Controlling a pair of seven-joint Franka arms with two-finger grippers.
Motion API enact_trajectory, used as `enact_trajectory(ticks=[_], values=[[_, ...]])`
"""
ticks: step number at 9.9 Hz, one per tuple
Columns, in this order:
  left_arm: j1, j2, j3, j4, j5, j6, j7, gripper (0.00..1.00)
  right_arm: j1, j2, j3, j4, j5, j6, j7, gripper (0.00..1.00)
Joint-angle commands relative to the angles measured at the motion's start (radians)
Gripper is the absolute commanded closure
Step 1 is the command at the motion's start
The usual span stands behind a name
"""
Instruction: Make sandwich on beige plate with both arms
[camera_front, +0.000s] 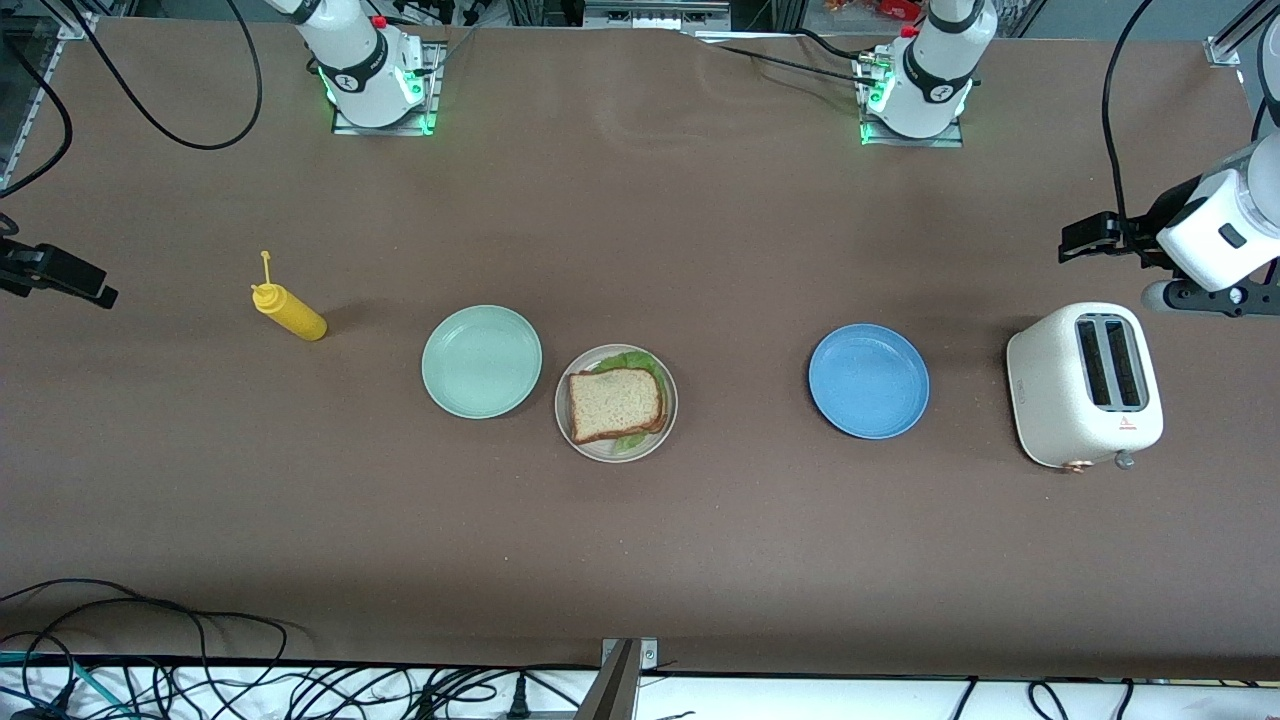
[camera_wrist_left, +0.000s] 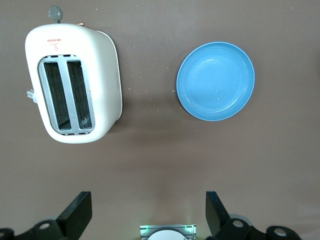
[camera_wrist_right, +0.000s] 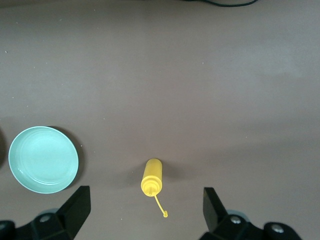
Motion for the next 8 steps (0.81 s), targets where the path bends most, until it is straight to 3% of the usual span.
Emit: enact_trajectory(ticks=[1, 3, 6, 8], values=[[-0.005, 0.012, 0.001, 0.025, -0.009, -0.014, -0.007, 0.0, -0.006, -0.004, -0.002, 0.015, 0.015, -0.021, 0.006, 0.0], [-0.005, 0.043, -0.003, 0.023, -0.079, -0.014, -0.005, 0.0, -0.006, -0.006, -0.002, 0.016, 0.015, -0.021, 0.006, 0.0], [-0.007, 0.178, -0.005, 0.026, -0.18, -0.014, -0.007, 0.0, -0.007, -0.01, 0.0, 0.015, 0.014, -0.021, 0.001, 0.0], [-0.007, 0.183, -0.008, 0.028, -0.198, -0.01, -0.013, 0.0, -0.007, -0.012, -0.002, 0.015, 0.015, -0.021, 0.001, 0.0]])
